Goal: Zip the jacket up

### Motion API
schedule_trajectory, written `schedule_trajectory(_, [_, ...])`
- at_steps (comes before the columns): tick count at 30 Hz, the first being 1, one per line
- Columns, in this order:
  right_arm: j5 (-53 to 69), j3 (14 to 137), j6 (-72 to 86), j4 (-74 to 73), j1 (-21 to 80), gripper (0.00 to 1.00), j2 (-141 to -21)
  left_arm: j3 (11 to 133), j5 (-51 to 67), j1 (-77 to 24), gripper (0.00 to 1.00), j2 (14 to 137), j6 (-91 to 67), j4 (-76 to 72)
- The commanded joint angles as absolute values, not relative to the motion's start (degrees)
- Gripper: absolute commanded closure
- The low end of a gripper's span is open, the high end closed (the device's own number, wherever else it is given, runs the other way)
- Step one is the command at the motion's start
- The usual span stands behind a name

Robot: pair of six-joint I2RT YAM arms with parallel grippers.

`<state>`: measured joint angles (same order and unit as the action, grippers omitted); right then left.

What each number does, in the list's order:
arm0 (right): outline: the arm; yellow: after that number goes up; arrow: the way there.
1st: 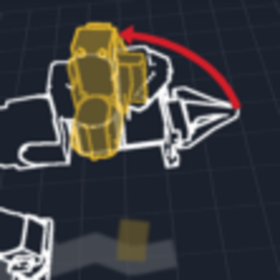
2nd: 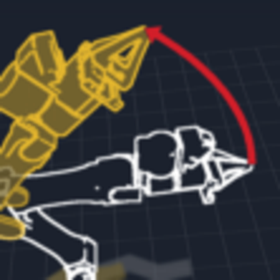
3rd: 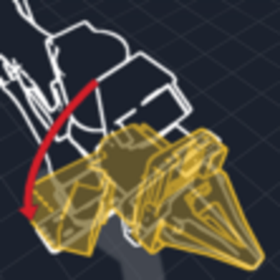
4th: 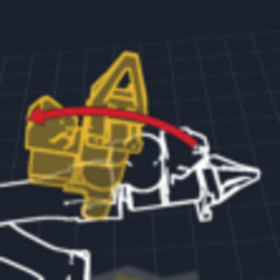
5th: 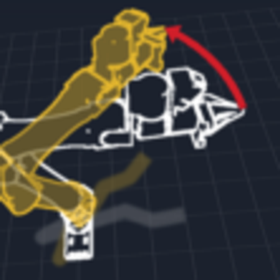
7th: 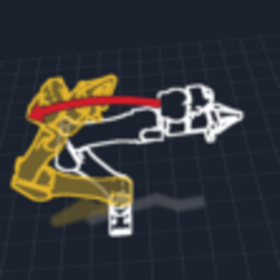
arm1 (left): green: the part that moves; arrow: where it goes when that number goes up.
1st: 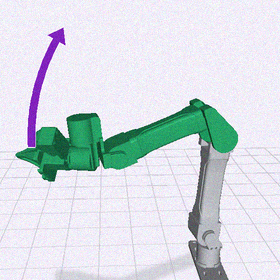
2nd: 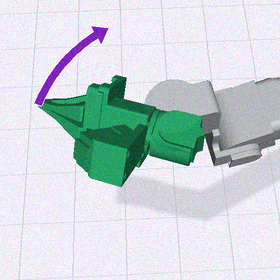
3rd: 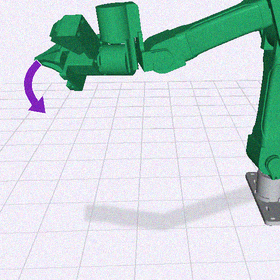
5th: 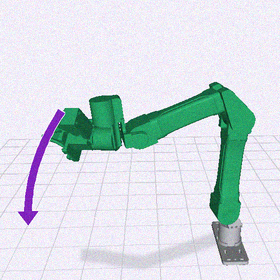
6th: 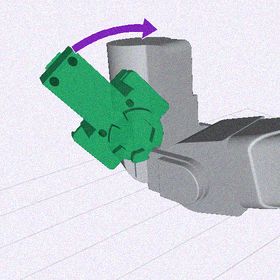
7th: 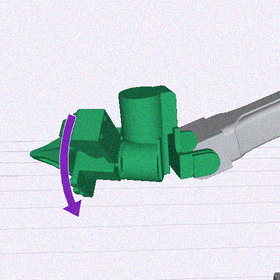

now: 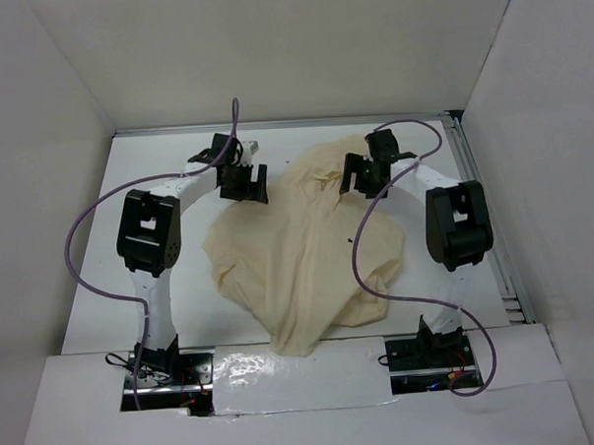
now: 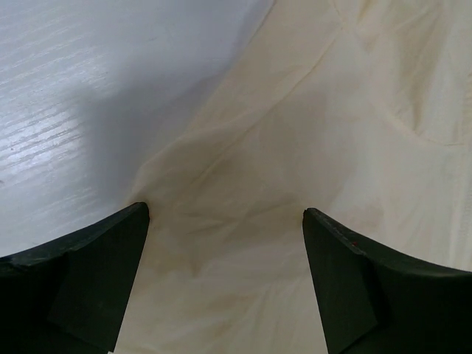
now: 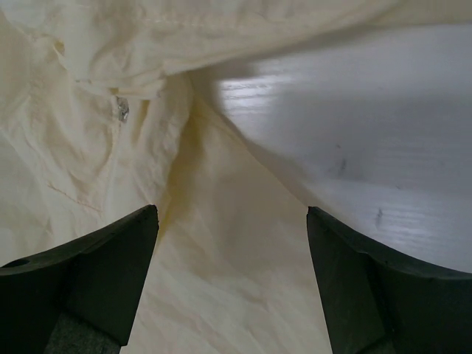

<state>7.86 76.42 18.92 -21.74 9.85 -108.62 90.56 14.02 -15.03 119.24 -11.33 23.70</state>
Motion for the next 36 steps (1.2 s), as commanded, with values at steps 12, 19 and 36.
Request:
schedule_trajectory(12, [11.8, 92.7, 20.8, -23.1, 13.0, 0.43, -121.0, 91.1, 18.9, -14.2, 1.00, 121.6, -10.5, 20.7])
schedule_trajectory(19, [16.0, 91.8, 20.7, -19.0, 12.9, 1.00, -118.1, 90.6, 21.4, -13.9, 1.00, 115.8, -10.7, 17.5])
schedule_trajectory(36, [-29.3, 81.0, 8.7, -16.5, 25.7, 1.00, -61.8, 79.4, 23.6, -18.7, 1.00, 65.1, -11.0, 7.5])
